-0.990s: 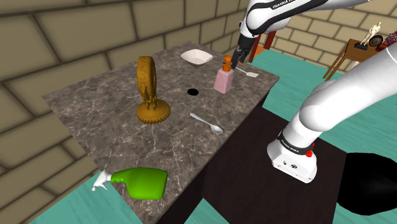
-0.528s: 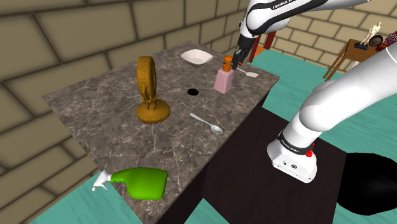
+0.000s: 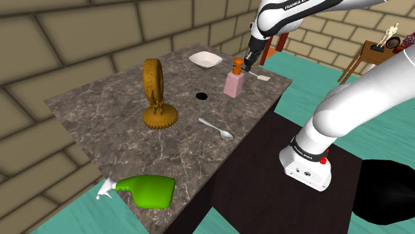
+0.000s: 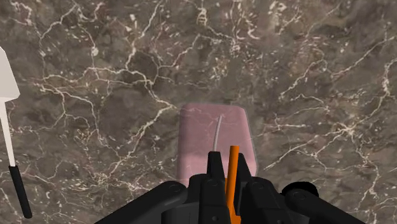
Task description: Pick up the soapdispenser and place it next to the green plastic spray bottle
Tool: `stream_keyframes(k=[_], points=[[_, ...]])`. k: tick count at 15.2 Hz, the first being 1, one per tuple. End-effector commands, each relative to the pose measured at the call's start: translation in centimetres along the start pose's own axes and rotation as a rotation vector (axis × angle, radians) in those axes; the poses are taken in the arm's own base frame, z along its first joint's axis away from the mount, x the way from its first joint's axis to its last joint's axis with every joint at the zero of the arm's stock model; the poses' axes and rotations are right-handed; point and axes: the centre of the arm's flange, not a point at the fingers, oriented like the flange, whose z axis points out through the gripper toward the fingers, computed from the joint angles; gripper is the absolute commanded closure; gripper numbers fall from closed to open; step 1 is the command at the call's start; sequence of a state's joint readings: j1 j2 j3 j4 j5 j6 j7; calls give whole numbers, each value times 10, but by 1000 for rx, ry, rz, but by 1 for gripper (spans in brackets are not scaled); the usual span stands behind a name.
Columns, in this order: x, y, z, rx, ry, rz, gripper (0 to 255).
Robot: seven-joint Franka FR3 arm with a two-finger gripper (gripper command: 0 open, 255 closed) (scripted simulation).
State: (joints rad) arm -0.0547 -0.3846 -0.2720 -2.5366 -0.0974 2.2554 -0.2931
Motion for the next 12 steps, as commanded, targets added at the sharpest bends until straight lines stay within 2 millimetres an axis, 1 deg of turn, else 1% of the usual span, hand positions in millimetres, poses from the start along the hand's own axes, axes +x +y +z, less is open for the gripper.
stream_keyframes(k=[1, 12], points=[[0, 0, 0, 0, 0, 0, 255], [6, 0, -58, 0, 0, 0, 255]])
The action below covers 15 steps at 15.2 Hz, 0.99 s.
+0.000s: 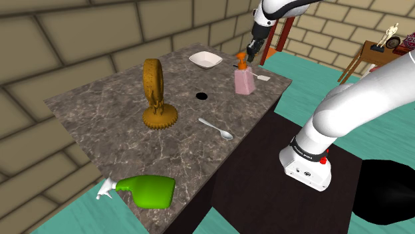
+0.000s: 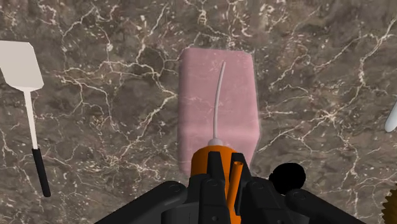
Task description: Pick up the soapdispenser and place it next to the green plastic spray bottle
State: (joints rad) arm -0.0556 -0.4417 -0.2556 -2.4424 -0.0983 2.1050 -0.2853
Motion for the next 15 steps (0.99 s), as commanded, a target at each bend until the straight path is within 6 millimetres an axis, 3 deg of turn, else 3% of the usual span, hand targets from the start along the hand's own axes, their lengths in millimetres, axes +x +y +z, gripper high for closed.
stream_keyframes(k=[1, 15], points=[[1, 0, -10, 0, 0, 0, 255], [8, 1, -83, 0, 0, 0, 255]])
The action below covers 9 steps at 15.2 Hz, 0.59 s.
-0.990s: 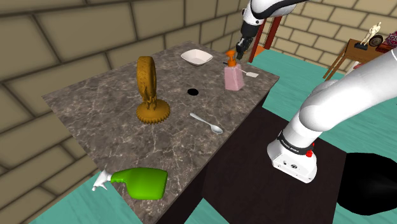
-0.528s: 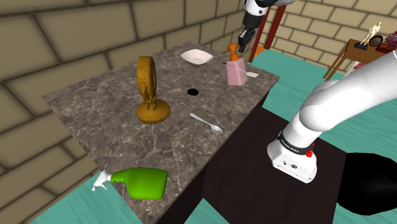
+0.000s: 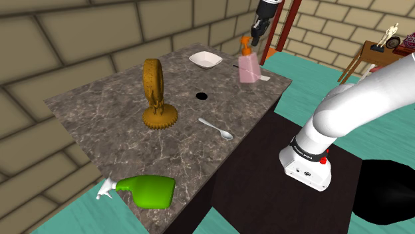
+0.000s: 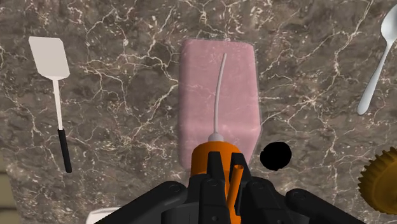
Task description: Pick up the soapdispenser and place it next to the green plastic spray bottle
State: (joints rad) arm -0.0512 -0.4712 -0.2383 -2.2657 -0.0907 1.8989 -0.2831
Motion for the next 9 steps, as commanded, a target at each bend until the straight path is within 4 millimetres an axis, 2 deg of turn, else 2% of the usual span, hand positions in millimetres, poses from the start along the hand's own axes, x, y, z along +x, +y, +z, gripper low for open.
stream_keyframes(k=[1, 9], points=[[0, -1, -11, 0, 0, 0, 255], [4, 0, -53, 0, 0, 0, 255]])
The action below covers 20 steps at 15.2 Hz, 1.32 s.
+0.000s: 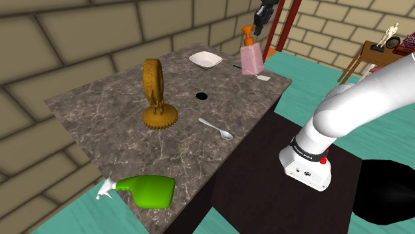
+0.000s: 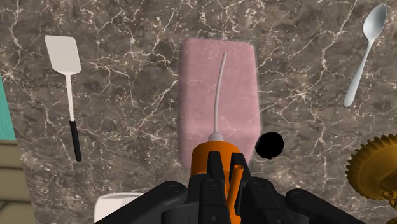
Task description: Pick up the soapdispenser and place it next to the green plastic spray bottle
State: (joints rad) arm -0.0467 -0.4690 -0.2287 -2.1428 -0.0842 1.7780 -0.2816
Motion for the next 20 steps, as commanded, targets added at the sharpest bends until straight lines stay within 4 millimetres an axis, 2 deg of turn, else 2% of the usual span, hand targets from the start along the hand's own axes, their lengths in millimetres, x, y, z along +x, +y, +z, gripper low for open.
stream_keyframes(k=[1, 20], points=[[1, 1, -10, 0, 0, 0, 255], [10, 1, -110, 0, 0, 0, 255]])
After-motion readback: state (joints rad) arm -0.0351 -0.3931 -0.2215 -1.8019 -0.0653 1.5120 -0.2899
